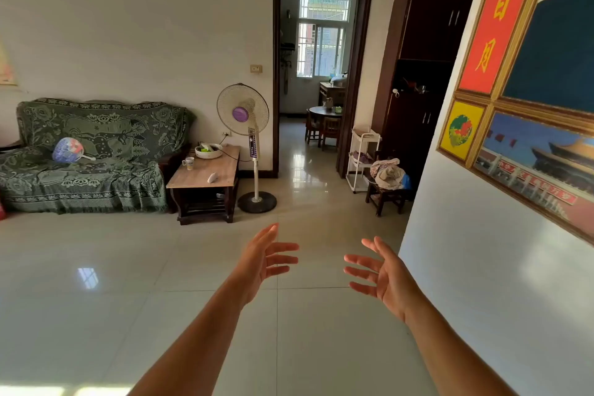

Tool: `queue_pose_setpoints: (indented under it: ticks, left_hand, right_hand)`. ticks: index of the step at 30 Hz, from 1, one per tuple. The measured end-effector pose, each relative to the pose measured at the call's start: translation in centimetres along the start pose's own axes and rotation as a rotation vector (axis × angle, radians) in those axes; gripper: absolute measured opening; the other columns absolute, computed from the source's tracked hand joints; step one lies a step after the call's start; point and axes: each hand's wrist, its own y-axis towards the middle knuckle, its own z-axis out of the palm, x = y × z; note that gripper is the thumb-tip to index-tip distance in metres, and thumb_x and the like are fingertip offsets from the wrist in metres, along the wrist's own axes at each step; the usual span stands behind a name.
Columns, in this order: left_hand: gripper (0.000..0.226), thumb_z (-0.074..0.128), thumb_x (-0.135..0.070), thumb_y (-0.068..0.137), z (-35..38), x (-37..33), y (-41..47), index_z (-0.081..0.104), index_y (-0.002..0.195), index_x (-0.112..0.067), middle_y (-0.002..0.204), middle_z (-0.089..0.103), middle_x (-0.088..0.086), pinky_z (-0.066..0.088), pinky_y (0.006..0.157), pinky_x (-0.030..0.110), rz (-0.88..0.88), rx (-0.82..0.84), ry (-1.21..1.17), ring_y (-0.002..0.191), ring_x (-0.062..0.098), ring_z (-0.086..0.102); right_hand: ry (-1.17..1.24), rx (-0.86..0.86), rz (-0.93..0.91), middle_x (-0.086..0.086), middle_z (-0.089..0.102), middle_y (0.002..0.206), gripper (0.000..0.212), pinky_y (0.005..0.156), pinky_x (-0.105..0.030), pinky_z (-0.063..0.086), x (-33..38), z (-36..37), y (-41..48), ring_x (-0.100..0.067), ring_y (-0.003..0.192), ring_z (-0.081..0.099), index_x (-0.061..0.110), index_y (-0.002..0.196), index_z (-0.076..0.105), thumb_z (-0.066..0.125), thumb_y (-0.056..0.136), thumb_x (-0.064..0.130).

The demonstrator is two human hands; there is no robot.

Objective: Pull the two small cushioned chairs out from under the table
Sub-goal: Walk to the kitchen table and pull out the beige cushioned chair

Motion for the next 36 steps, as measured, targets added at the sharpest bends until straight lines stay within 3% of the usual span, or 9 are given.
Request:
queue_pose_setpoints:
  ticks: [10,22,36]
  left_hand:
    - [0.047,0.041,-0.043,0.094,-0.5,0.4,5.7,0.037,0.138,-0.027,0.1,0.075,0.008,0.055,0.069,0.032,-0.019,-0.022,0.001,0.087,0.028,0.072]
    - [0.053,0.044,-0.044,0.093,-0.1,-1.1,21.0,0.035,0.141,-0.024,0.102,0.075,0.01,0.054,0.077,0.038,-0.015,-0.054,-0.01,0.089,0.03,0.071]
    - [0.045,0.042,-0.046,0.093,0.1,-1.9,31.7,0.041,0.134,-0.028,0.099,0.076,0.006,0.051,0.074,0.036,-0.001,-0.059,0.011,0.09,0.028,0.072]
  right_hand:
    - [-0.009,-0.007,0.023,-0.016,0.067,0.111,0.047,0.068,-0.04,0.056,0.7,-0.1,5.9,-0.034,0.099,0.065,0.02,0.133,0.043,0.04,0.093,0.043]
    - [-0.022,0.032,0.023,-0.02,0.065,0.115,0.046,0.073,-0.044,0.055,4.9,-2.1,21.4,-0.033,0.096,0.065,0.019,0.133,0.042,0.04,0.093,0.043]
    - [-0.013,0.061,0.043,-0.021,0.065,0.113,0.046,0.065,-0.04,0.057,7.2,-4.9,32.0,-0.032,0.09,0.066,0.018,0.131,0.043,0.042,0.093,0.042]
